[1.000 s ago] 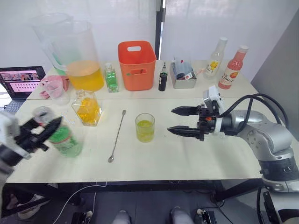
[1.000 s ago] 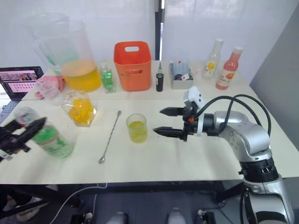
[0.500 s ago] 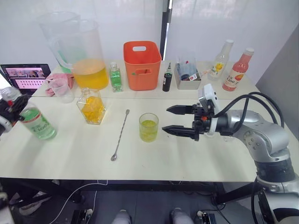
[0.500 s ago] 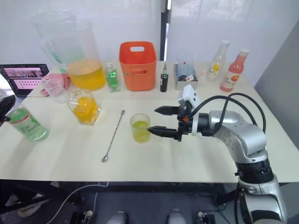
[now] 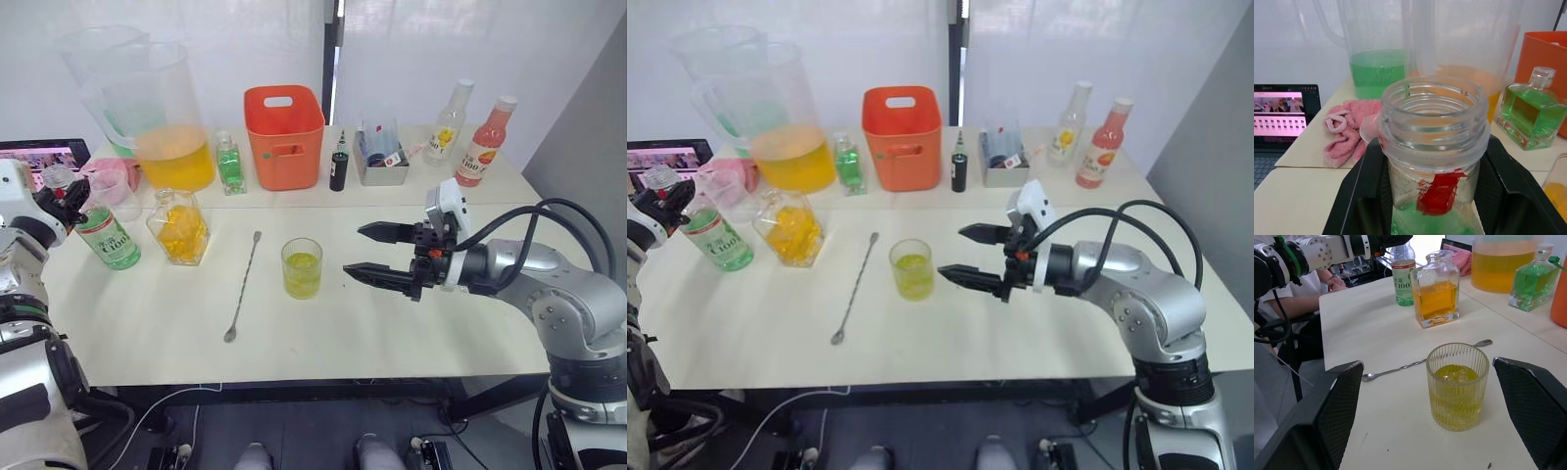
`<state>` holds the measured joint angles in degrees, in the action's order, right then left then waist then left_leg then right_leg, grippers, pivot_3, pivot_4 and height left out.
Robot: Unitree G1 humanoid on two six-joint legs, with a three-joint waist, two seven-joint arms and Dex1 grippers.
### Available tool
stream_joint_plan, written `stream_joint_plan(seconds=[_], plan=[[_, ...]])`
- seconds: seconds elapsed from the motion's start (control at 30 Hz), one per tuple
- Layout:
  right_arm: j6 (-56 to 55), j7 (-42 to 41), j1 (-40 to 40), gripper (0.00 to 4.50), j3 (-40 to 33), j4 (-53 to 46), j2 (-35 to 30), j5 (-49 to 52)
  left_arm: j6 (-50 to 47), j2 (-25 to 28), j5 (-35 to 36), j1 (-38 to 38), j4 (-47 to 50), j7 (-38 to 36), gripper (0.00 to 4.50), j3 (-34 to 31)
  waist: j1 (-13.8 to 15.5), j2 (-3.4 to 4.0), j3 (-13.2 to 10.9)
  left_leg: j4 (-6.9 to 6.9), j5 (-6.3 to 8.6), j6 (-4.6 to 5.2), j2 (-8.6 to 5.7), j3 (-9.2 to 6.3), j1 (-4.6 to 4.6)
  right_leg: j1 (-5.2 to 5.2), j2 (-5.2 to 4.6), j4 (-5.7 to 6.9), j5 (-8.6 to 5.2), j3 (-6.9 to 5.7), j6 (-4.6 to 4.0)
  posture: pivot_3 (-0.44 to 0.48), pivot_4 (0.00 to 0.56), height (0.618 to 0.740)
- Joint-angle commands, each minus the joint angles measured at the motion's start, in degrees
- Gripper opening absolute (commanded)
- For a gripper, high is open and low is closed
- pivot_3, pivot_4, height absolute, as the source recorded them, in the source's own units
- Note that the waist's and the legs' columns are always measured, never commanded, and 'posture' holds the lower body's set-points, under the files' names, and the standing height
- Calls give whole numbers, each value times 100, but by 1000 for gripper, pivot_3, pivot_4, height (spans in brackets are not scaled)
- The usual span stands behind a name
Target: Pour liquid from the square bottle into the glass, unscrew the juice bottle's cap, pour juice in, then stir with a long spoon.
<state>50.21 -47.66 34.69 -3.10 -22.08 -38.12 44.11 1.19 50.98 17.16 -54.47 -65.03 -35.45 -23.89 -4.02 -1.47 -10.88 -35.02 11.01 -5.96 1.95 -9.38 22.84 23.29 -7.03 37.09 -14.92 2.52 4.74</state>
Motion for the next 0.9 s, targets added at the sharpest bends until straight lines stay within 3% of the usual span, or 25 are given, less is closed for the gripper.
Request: stream_joint_plan(seconds=[0.03, 0.13, 0.2, 0.4, 0.67, 0.8, 0.9], plan=[[2, 58, -17, 4481, -228, -232, -97, 148, 273, 73, -86, -87, -69, 34, 1617, 2, -3, 0, 0, 0, 0, 0, 0, 0, 0, 0, 0, 1, 0, 0, 0, 0, 150, 740], [19, 84, -46, 4481, -244, -265, -136, 176, 303, 59, -19, -41, -85, -36, 1617, -46, -7, 0, 0, 0, -1, 0, 1, 1, -3, 0, 0, 3, 0, 1, 0, 0, 150, 740], [21, 91, -47, 4500, -246, -268, -148, 179, 309, 82, 70, -34, -40, -39, 2613, -134, -7, 0, 0, 0, -1, 0, 1, 1, -3, 0, 0, 4, 0, 1, 0, 0, 150, 740], [1, 122, -9, 4500, -189, -254, -129, 191, 390, 143, 226, -71, 210, -143, 4469, -289, 1, 0, 0, -1, -1, -1, 0, 0, -1, 0, 0, 3, 0, 1, 0, 0, 150, 740], [-86, 104, 35, 4500, -96, -180, -57, 198, 499, 158, 788, -317, 1431, -309, 4469, -718, 4, 0, 0, -2, -3, -4, 0, -1, 1, 0, 0, 2, 0, 1, 0, 0, 150, 740], [-155, 71, 36, 4500, -72, -165, -6, 201, 67, 52, 1208, -212, 2757, -438, 4469, -774, 4, 0, 0, -2, -3, -5, 1, -1, 1, 0, 0, 2, 0, 1, 0, 0, 150, 740], [-189, 37, 77, 4500, -29, -123, 10, 173, -944, 121, 1533, 578, 4323, -1188, 4469, -237, -3, 3, 1, 0, -3, -5, 1, 1, -1, -2, -1, 2, 0, 5, 0, 0, 150, 740]])
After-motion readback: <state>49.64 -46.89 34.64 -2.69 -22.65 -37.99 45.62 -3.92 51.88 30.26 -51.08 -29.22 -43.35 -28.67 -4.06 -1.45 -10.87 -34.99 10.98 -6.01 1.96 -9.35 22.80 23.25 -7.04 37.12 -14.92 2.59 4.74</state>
